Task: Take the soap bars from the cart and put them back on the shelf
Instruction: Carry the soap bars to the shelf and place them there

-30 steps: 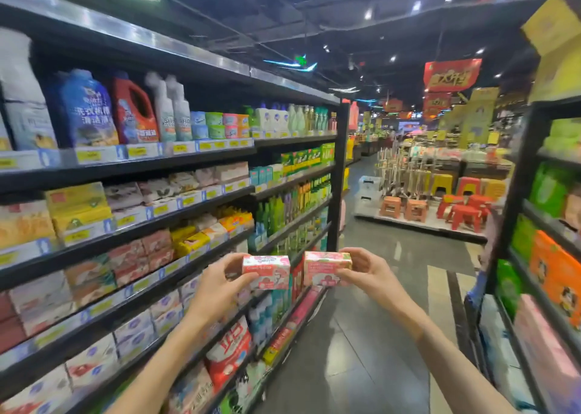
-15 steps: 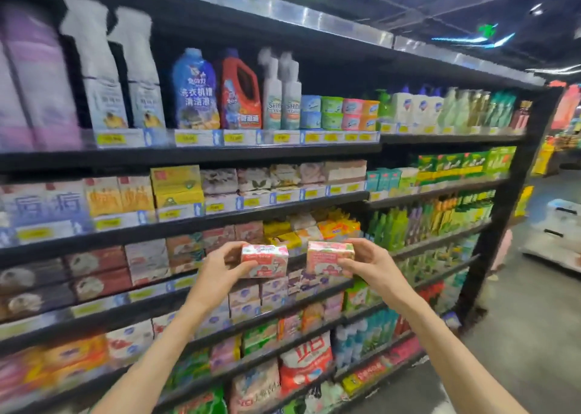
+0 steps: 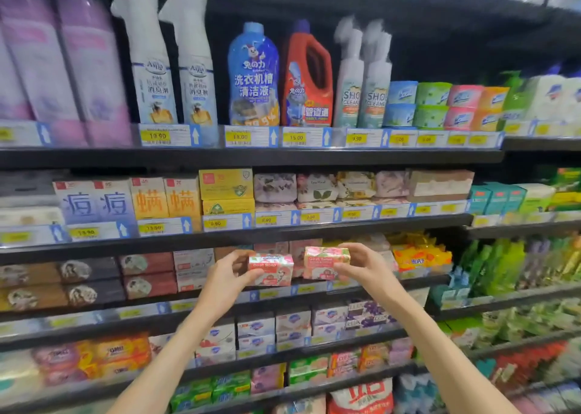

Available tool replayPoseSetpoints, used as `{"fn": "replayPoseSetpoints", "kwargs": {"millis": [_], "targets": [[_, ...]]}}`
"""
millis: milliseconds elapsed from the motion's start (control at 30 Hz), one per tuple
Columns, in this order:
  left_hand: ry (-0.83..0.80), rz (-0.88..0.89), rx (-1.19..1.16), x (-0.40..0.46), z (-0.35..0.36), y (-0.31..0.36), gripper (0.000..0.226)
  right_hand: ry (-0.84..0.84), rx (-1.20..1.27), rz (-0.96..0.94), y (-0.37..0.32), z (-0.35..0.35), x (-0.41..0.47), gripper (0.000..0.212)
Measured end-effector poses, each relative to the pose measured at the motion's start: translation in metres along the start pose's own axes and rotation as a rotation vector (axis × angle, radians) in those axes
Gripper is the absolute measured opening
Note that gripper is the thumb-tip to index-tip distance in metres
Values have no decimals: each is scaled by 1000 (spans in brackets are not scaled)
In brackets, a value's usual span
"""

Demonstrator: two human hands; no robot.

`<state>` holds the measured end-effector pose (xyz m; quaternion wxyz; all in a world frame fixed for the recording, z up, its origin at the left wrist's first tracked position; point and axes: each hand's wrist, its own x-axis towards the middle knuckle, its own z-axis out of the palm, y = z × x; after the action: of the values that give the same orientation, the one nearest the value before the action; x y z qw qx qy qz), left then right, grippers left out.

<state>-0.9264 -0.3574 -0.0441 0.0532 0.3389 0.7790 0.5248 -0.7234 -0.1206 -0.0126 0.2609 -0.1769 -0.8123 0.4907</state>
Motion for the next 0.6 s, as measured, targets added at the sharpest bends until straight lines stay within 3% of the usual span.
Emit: {"fn": "replayPoseSetpoints", "kwargs": {"millis": [233,600], "targets": [[60,-125,26,31,23,-27,56,-39,-14,23,29,-3,46,38],[117,-164,70,41,53,-38,57,-99,34,70,64,6,76,43]]}}
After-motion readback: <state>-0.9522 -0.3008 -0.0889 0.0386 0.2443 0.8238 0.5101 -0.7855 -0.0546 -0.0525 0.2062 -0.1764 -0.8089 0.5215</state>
